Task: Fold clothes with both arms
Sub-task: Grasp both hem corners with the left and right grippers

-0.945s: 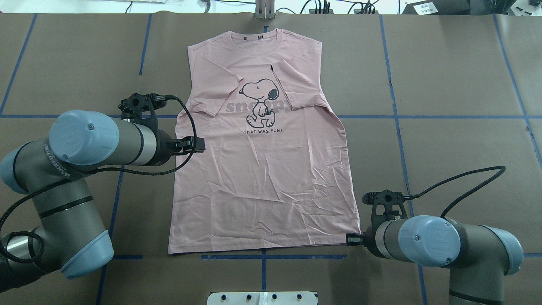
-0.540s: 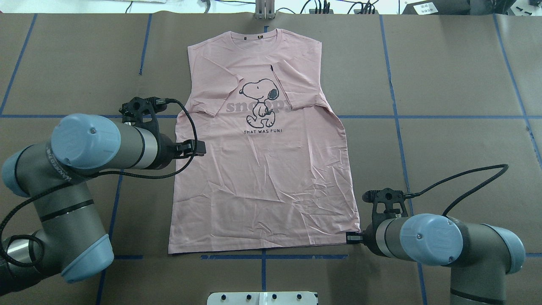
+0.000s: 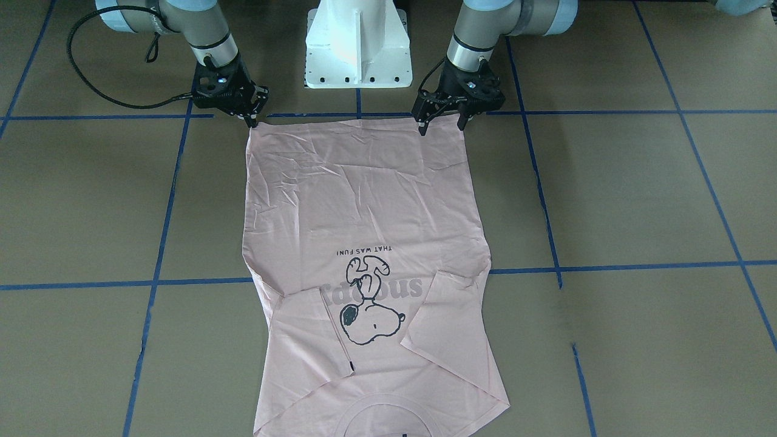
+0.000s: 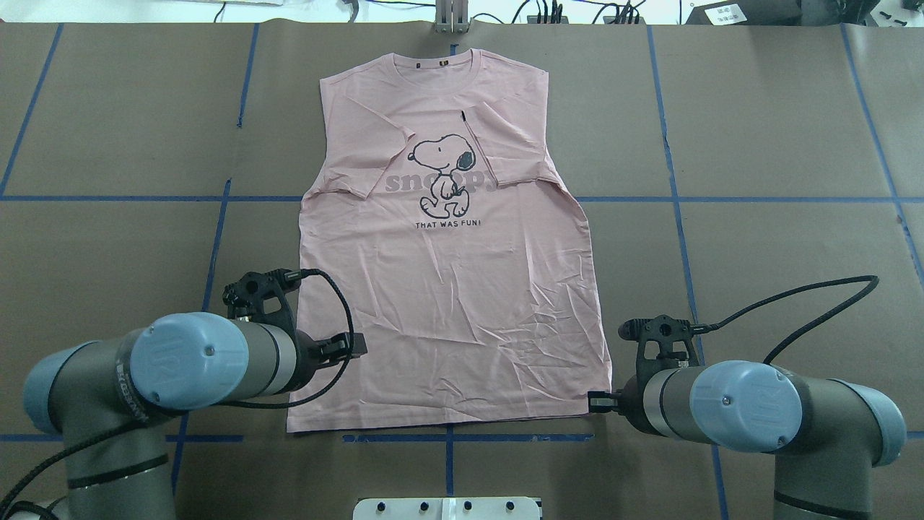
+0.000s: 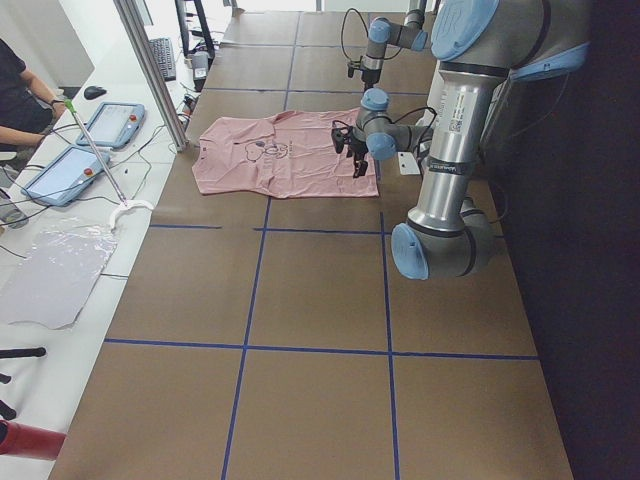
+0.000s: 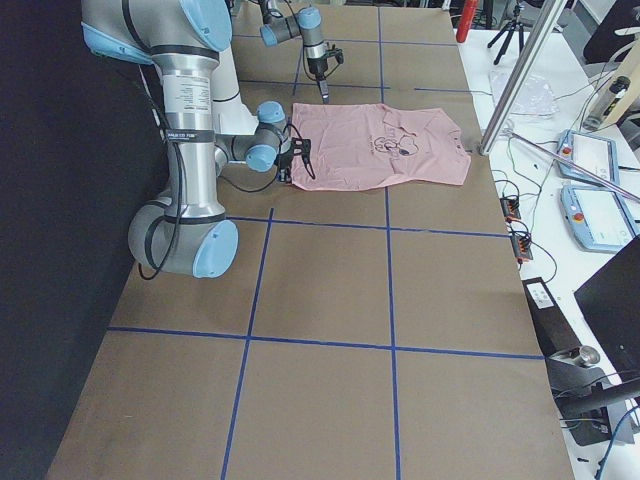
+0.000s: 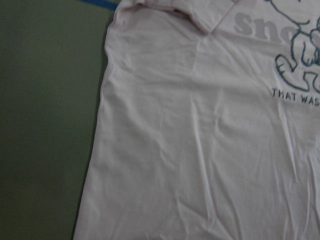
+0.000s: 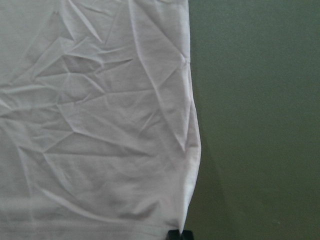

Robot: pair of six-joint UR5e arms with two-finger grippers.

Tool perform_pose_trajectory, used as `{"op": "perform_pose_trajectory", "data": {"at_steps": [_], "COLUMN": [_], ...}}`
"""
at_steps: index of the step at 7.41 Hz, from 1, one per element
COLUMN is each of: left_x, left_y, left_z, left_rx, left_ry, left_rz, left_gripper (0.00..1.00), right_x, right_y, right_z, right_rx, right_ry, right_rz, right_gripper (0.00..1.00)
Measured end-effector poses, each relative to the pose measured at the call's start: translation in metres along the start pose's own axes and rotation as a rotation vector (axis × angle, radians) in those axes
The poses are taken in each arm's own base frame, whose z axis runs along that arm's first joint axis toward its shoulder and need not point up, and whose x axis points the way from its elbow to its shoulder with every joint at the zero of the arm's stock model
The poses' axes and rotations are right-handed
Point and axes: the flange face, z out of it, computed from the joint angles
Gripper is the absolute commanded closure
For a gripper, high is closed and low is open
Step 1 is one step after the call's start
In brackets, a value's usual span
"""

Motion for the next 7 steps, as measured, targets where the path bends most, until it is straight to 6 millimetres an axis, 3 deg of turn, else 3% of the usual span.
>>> {"op": "perform_pose_trajectory", "data": {"at_steps": [2, 7], "left_x": [-0.009, -0.036], "left_y": [0.022, 0.035], "left_z": [0.009, 0.044], "left_rx": [-0.006, -0.014], "left_ry": [-0.073, -0.167], "left_rz": [-0.009, 0.012], "left_gripper": [0.01, 0.01], "right_x": [0.0, -0.001], "right_y": [-0.004, -0.008], "right_z": [-0.003, -0.007], "right_rx": [0.006, 0.009], "right_ry": [-0.004, -0.011], "right_rz": [0.005, 0.009], "right_gripper": [1.0, 1.0]}}
